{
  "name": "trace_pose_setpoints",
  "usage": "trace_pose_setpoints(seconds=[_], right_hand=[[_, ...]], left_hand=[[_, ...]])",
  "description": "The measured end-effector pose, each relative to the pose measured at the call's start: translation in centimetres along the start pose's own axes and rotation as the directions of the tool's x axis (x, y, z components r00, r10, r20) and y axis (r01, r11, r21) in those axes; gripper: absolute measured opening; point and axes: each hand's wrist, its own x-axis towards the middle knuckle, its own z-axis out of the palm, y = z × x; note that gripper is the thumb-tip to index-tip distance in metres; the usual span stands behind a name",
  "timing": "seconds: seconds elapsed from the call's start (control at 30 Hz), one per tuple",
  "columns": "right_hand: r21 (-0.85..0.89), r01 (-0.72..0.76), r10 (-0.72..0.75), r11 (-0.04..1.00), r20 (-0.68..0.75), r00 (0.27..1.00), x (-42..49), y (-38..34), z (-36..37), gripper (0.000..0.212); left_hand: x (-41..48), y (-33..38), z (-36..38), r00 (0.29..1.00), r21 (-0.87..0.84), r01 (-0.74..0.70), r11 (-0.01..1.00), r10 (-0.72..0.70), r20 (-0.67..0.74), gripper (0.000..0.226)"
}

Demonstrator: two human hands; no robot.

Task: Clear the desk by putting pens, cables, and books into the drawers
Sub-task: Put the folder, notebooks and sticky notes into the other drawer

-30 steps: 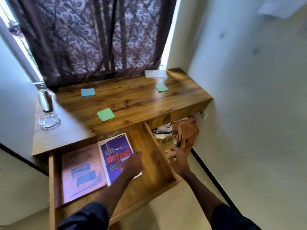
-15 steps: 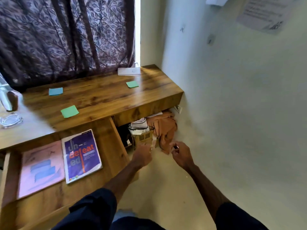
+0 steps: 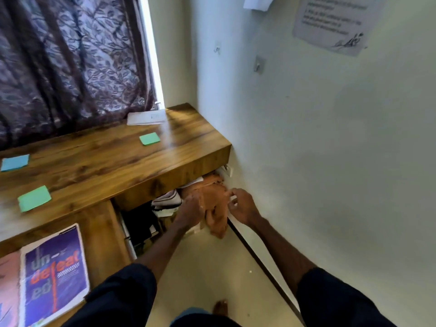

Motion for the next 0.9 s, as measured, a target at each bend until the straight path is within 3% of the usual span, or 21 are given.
trace_pose_setpoints(seconds=[0.1,0.37,0.67,0.9], right_hand=[[-0.005,0.032,-0.032,0.999,0.007,0.999,4.0,1.1,-2.1,0.030],[-0.002,0.073,-0.072,0.997,0.109,0.991,13.9,0.8,-4.0,0.027],[-0.055,0.175,-0.152,0.983,0.293,0.944,26.5,-0.6,-0.1,0.029],[-0.030,0.230,-0.198,0.973,0.408,0.891,36.4,-3.3,4.0,0.033]], left_hand=[[5.0,1.8,-0.6,1.000,0.003,-0.021,1.000,0.021,0.008,0.043],[13.4,1.5,-3.3,0.997,0.014,0.075,0.997,-0.074,-0.031,0.040],[20.2,-3.2,-6.5,0.973,0.029,0.216,0.976,-0.212,-0.094,0.038],[24.2,-8.6,-9.8,0.906,0.023,0.407,0.913,-0.401,-0.133,0.042]])
